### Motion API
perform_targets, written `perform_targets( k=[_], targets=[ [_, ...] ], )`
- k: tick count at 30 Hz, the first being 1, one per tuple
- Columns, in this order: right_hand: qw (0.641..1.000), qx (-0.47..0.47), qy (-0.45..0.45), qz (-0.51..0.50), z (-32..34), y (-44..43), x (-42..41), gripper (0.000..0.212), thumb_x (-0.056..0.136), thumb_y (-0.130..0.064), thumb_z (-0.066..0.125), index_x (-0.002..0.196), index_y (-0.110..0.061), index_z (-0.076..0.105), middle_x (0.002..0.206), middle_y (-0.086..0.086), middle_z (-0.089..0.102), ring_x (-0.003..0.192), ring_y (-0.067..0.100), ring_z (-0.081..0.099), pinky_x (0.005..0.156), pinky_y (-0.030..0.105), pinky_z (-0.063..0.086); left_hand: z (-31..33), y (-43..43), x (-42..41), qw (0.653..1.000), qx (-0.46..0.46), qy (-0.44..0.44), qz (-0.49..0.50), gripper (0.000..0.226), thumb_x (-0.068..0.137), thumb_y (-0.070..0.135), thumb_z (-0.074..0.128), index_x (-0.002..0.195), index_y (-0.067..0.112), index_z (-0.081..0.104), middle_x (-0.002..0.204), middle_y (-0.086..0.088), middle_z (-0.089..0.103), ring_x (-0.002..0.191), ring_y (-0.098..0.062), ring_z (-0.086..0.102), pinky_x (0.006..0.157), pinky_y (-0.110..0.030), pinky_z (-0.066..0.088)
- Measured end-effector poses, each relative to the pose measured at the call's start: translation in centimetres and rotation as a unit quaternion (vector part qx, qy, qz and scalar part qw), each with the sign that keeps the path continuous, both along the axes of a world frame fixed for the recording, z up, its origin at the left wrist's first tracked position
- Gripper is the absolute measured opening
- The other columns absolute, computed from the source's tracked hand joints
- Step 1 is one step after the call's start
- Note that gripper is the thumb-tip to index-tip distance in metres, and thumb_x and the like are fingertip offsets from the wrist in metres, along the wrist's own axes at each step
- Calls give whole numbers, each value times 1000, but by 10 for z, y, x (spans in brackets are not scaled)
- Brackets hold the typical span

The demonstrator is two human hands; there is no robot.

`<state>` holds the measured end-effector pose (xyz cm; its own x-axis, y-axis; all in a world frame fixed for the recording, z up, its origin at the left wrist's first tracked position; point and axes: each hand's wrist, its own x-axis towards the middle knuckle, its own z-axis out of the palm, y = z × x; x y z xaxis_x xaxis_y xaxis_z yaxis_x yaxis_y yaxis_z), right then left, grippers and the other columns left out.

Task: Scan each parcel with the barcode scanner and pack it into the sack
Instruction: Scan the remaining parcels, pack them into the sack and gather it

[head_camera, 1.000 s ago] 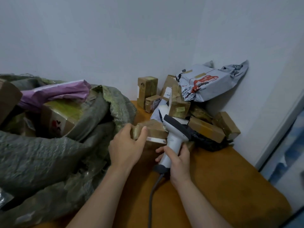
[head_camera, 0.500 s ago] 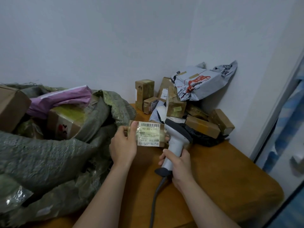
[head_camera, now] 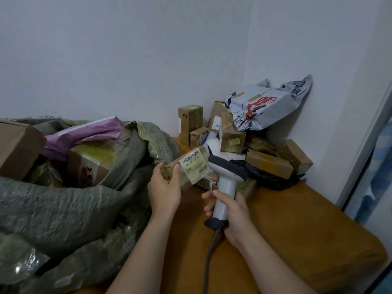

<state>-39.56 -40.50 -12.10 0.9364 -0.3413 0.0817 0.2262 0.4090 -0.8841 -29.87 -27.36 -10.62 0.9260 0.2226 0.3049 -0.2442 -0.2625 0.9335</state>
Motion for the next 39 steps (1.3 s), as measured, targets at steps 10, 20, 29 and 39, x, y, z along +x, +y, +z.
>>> perform_targets(
  k=[10, 20, 29, 39],
  targets=[
    [996, 20, 31, 84, 2, -27, 9, 53, 103, -44, 40, 91, 2, 64, 71, 19, 60, 45, 19, 49, 43, 27, 42, -1, 5, -2, 995, 70, -59, 33, 38, 105, 53, 46, 141, 38, 43, 127, 3, 65, 114, -18, 62, 92, -44, 54],
    [987, 45, -40, 148, -1, -33, 0, 51, 94, -49, 56, 115, -6, 72, 74, 15, 62, 42, 13, 50, 41, 23, 45, -1, 14, -1, 981, 164, -97, 35, 33, 106, 54, 41, 125, 30, 51, 109, 3, 68, 97, -22, 64, 75, -41, 49],
    [990, 29, -44, 128, -3, -36, 0, 59, 87, -51, 60, 119, -2, 69, 70, 17, 60, 40, 15, 51, 39, 23, 45, -4, 13, 1, 987, 119, -104, 0, 38, 106, 47, 50, 141, 35, 57, 128, 7, 61, 112, -7, 54, 94, -43, 54],
    [989, 17, -54, 140, -5, -38, -1, 73, 70, -62, 82, 113, -5, 71, 69, 17, 60, 39, 17, 53, 39, 23, 43, -2, 15, 1, 983, 134, -127, 20, 43, 104, 50, 53, 143, 34, 59, 114, 4, 60, 100, -9, 58, 78, -27, 46]
  ],
)
